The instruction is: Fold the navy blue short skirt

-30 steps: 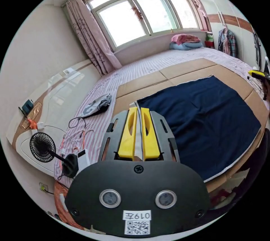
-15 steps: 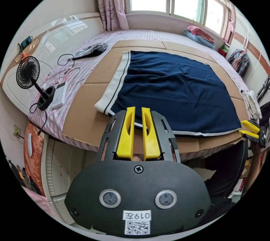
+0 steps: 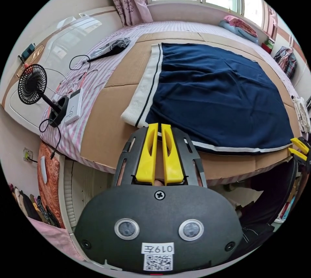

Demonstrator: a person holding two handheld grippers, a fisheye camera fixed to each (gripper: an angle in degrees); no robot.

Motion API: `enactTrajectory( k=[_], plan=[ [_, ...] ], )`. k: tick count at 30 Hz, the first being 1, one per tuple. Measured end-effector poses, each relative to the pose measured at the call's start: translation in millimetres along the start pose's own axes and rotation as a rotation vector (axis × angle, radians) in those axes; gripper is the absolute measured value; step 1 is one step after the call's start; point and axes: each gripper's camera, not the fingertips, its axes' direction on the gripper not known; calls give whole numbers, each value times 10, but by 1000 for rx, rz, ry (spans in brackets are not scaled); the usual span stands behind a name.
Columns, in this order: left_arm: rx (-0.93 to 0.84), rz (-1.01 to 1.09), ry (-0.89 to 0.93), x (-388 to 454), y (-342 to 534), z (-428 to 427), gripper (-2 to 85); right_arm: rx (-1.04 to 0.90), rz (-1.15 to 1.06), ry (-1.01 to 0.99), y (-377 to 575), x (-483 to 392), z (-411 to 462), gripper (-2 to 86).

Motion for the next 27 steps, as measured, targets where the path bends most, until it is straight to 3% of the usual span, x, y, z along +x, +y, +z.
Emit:
enactTrajectory(
  k=[11, 27],
  plan=[
    [-21, 41, 4, -432, -725, -870, 8, 1, 16, 24, 479, -52, 486, 1],
    [-16, 89, -22, -696, -1865, -2293, 11, -2, -4, 31, 926, 83, 789, 5]
  ],
)
